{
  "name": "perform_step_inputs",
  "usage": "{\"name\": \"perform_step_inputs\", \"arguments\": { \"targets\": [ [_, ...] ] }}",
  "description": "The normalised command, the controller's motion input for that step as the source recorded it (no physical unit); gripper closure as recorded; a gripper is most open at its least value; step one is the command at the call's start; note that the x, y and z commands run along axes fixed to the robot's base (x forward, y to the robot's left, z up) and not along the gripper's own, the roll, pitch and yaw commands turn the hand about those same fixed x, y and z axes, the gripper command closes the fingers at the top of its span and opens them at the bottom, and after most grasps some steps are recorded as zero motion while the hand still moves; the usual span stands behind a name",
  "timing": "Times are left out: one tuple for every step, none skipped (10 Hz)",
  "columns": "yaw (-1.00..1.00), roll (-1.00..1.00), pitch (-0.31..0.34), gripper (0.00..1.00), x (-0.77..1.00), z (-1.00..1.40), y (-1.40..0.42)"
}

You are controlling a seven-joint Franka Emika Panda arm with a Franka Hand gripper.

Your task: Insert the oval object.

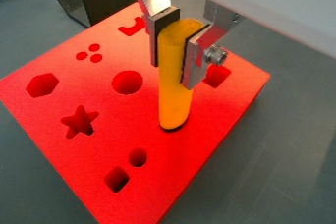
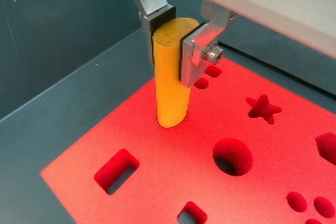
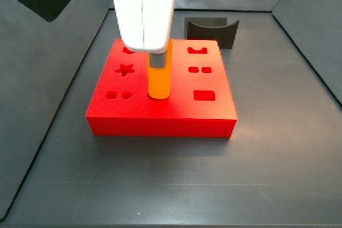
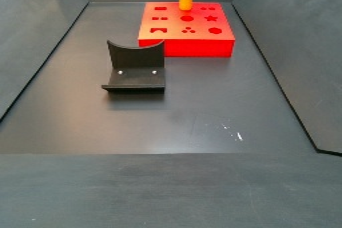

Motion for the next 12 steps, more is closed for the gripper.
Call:
{"name": "perform_step_inputs", "arguments": {
  "targets": [
    [0.00,-0.03,-0.034,1.00,0.00,-0.09,0.00],
    [0.00,-0.06,-0.034,1.00,0.00,-0.12,0.00],
    [0.00,-0.03,-0.040,1.00,0.00,-0.23,0.00],
    [-0.02,0.07,-0.020,1.00,0.07,-0.39,-0.09],
    [-0.06,0.16,0.000,1.00,0.15,-0.47,-0.16],
    [-0.10,0.13,0.000,1.00,0.16,-0.48,-0.15],
    [-0.12,0.06,0.000,1.00,0.18,-0.51,-0.06],
    [-0.11,0.03,0.000,1.00,0.17,-0.59,-0.03],
    [-0.14,0.01,0.000,1.00,0.19,-0.59,0.00],
    [-0.17,0.00,0.000,1.00,0.13,-0.63,0.00],
    [-0.19,0.00,0.000,1.00,0.01,-0.61,0.08],
    [-0.22,0.00,0.000,1.00,-0.21,-0.47,0.19]
  ]
}}
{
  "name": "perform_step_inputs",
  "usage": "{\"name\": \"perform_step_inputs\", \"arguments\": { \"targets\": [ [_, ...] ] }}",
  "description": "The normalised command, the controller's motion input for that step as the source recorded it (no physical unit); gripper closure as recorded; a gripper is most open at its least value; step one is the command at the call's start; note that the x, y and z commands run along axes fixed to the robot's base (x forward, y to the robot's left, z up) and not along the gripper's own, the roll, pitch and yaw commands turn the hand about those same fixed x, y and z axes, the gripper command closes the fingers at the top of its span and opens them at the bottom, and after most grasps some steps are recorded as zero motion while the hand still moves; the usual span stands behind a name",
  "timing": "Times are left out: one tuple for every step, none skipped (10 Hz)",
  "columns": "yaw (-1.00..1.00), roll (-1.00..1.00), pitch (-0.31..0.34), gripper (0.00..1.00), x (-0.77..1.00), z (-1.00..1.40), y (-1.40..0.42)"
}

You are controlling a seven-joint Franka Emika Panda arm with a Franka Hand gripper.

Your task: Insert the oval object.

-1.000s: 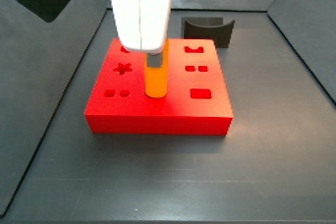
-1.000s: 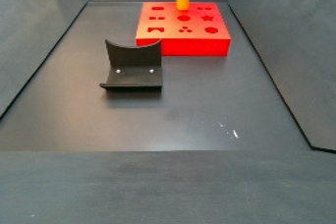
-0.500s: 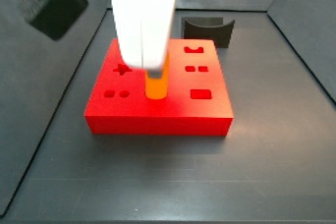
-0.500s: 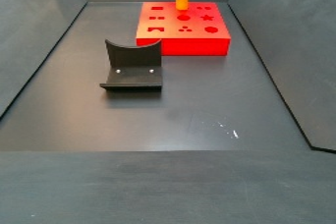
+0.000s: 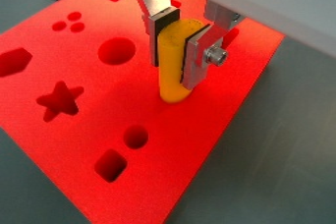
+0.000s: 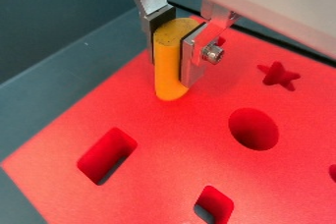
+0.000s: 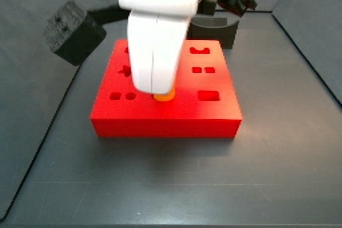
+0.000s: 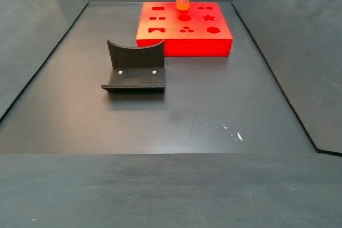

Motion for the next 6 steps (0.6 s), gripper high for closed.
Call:
{"name": "perform_step_inputs", "arguments": {
  "targets": [
    [-0.25,-0.01,0.000,1.00,-0.35,-0.43,0.18],
    [-0.24,-0.01,0.000,1.00,-0.28,-0.36,0.10],
    [-0.14,0.05,0.000,1.00,-0.12,-0.07,0.00],
    [0.00,0.02,0.000,1.00,0.00,0.00,0.00],
    [0.00,0.01,0.000,1.00,0.00,0.00,0.00],
    [0.00,0.00,0.000,1.00,0.00,0.00,0.00]
  ]
}}
